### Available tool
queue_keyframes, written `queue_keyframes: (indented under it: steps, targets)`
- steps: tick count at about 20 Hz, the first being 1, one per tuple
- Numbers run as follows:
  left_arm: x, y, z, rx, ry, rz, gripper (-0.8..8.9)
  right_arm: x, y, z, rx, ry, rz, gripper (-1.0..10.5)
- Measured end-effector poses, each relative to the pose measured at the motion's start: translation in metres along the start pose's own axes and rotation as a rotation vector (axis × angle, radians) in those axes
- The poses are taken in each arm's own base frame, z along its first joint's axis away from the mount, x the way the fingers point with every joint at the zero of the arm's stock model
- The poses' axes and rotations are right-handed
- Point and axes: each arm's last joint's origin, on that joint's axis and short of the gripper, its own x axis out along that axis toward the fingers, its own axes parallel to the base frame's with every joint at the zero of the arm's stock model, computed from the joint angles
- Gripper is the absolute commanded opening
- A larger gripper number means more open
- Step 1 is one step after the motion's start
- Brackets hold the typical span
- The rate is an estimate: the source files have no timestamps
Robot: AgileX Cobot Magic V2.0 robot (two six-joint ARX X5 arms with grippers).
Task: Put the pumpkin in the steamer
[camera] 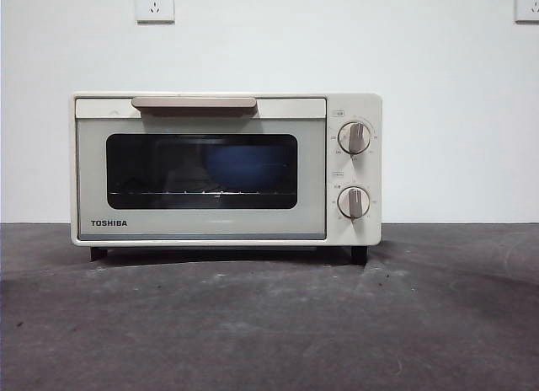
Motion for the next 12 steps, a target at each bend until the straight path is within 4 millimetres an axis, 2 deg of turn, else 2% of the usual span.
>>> queue_keyframes:
  steps: [1,2,3,5,6,12]
  targets:
    - [0.005,-0.002,-0.045,-0.018,0.116,0.015,0.19,0.000,0.000,0.000,0.000,0.000,0.000,0.1]
    - [0.004,-0.003,-0.050,-0.043,0.166,0.013,0.19,-0.035,-0.020,0.002,-0.002,-0.153,-0.163,0.1]
    - [0.004,-0.003,-0.050,-0.043,0.166,0.013,0.19,-0.055,-0.063,-0.070,0.012,-0.467,-0.591,0.1]
    - [0.004,-0.003,-0.050,-0.043,0.166,0.014,0.19,-0.050,-0.069,-0.090,0.003,-0.518,-0.654,0.1]
    - [0.004,-0.003,-0.050,-0.043,0.166,0.014,0.19,-0.015,-0.092,-0.176,0.122,-0.399,-0.792,0.1]
    - [0.004,-0.003,-0.050,-0.043,0.166,0.014,0.19,-0.015,-0.092,-0.176,0.123,-0.403,-0.791,0.1]
